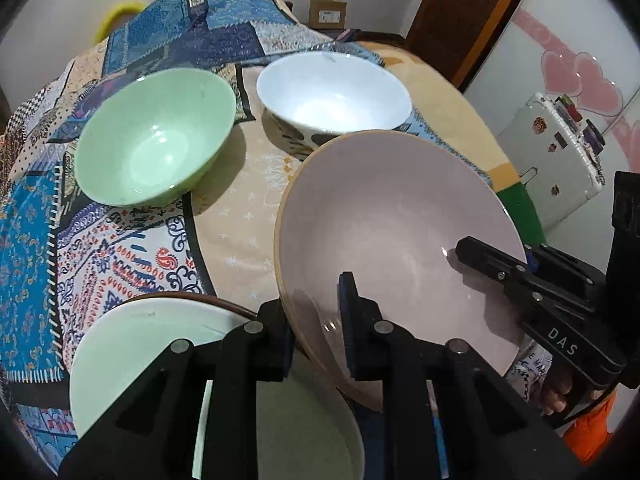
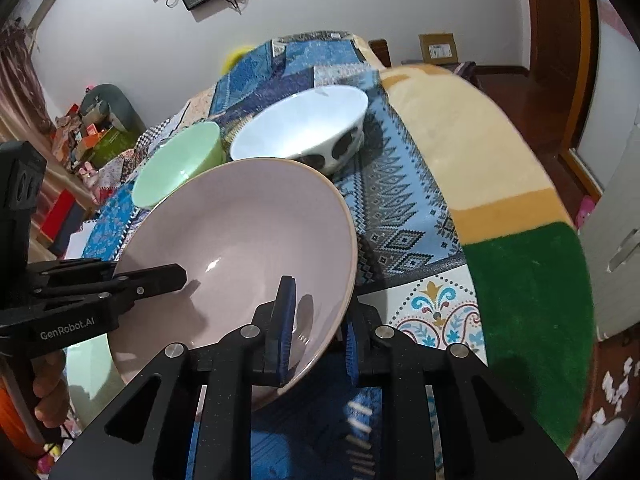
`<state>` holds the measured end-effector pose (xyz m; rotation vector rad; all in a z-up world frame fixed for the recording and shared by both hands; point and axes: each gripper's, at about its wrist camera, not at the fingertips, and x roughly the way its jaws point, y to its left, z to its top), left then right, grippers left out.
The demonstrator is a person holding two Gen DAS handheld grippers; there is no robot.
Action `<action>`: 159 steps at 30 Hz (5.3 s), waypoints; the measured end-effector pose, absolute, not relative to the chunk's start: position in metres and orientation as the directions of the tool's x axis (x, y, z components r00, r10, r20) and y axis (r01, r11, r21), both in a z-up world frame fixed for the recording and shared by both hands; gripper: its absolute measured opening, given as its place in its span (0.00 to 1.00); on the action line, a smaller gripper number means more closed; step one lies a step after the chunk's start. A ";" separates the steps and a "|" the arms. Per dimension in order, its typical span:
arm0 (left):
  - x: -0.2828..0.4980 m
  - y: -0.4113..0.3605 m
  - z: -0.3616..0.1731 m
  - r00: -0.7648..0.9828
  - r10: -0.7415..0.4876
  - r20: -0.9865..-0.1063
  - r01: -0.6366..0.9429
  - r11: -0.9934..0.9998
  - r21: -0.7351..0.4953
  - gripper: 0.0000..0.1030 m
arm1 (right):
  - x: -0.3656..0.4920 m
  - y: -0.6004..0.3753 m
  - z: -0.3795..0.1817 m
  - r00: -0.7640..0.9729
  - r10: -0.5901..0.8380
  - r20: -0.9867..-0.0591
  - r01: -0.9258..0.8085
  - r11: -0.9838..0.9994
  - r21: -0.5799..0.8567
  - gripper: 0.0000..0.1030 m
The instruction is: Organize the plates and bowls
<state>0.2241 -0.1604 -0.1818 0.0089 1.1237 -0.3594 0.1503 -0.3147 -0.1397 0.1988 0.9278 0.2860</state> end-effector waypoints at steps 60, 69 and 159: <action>0.071 0.129 -0.117 0.580 -0.095 -0.809 -0.114 0.974 -0.196 0.19 | 0.113 -0.050 -0.096 0.443 0.535 -0.720 -0.552 0.795 0.250 0.19; 0.067 0.159 -0.150 0.531 -0.101 -0.841 -0.166 0.961 -0.220 0.19 | 0.116 -0.020 -0.119 0.371 0.525 -0.766 -0.583 0.774 0.248 0.19; 0.239 0.011 -0.102 0.634 -0.101 -0.767 0.027 0.994 -0.109 0.81 | 0.227 -0.182 -0.093 0.596 0.346 -0.724 -0.349 0.924 0.154 0.64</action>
